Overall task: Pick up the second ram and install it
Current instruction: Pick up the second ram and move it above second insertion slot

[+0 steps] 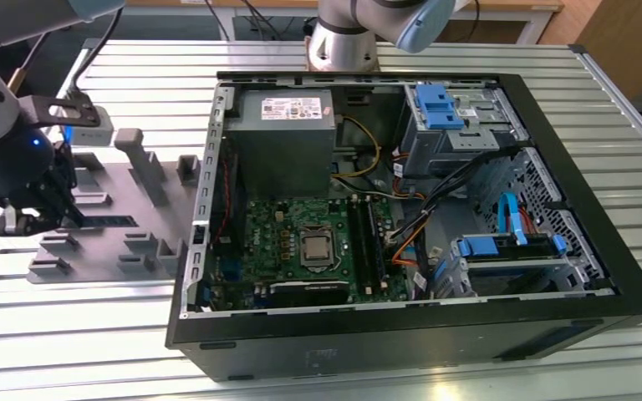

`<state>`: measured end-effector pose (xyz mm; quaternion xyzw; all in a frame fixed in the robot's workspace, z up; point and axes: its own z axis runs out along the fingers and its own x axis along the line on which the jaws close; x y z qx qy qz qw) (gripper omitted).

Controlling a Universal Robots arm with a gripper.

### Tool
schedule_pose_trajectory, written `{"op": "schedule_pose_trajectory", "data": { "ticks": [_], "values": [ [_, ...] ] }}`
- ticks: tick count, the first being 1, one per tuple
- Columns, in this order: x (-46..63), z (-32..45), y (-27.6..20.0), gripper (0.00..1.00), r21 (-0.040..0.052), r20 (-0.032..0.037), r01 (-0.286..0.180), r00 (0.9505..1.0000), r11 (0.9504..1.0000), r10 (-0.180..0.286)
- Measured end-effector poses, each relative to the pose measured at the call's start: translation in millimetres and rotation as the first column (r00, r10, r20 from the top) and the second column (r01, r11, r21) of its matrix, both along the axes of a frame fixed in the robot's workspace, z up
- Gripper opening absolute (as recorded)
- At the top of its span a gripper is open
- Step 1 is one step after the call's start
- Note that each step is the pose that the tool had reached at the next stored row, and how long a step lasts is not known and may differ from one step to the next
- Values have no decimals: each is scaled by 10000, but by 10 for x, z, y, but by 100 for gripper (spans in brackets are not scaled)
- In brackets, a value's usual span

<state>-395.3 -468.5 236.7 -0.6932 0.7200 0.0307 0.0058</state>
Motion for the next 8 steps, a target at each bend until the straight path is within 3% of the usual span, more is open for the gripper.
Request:
{"op": "schedule_pose_trajectory", "data": {
  "ticks": [8],
  "values": [
    [0, 23, 0, 14, 1, 0, 0, 10000, 10000, 0]
  ]
}}
